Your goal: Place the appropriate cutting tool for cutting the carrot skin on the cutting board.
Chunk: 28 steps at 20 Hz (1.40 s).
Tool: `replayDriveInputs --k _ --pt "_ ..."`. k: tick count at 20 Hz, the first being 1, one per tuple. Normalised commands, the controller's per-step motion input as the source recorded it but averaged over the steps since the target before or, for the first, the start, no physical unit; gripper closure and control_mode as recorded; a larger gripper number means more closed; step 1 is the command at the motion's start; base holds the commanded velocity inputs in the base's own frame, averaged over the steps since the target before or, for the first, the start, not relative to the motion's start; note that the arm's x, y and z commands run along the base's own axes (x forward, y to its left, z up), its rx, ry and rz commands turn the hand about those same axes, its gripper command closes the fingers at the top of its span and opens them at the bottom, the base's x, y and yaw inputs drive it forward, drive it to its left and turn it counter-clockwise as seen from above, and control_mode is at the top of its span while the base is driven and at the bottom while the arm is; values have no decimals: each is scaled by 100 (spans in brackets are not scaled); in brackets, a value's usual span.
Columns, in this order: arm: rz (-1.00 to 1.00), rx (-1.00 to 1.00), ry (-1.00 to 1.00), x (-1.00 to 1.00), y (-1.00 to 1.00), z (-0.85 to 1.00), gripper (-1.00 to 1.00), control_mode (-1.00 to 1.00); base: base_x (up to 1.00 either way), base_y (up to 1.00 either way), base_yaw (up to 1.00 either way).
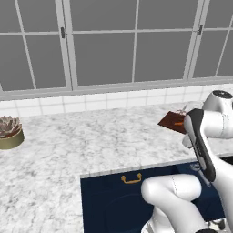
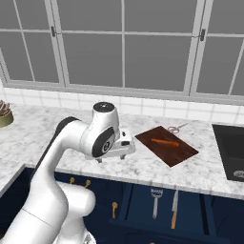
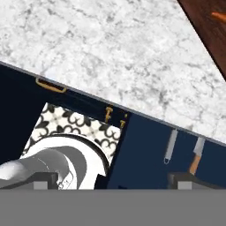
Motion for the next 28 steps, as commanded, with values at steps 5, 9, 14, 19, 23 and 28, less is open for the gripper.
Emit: replayDriveInputs --k 5,9,14,19,23,28 --pt "-1 7 2 -43 -90 -26 -100 -100 0 0 0" --pt "-11 14 0 -61 -68 -24 -100 -100 0 0 0" --pt "-14 14 2 -37 -57 -18 -100 -100 0 0 0" --pt "-17 11 21 21 -59 -19 -100 -100 0 0 0" --pt "-11 5 23 36 -36 -18 -100 -100 0 0 0" --pt "-9 8 18 24 -32 -17 -100 -100 0 0 0"
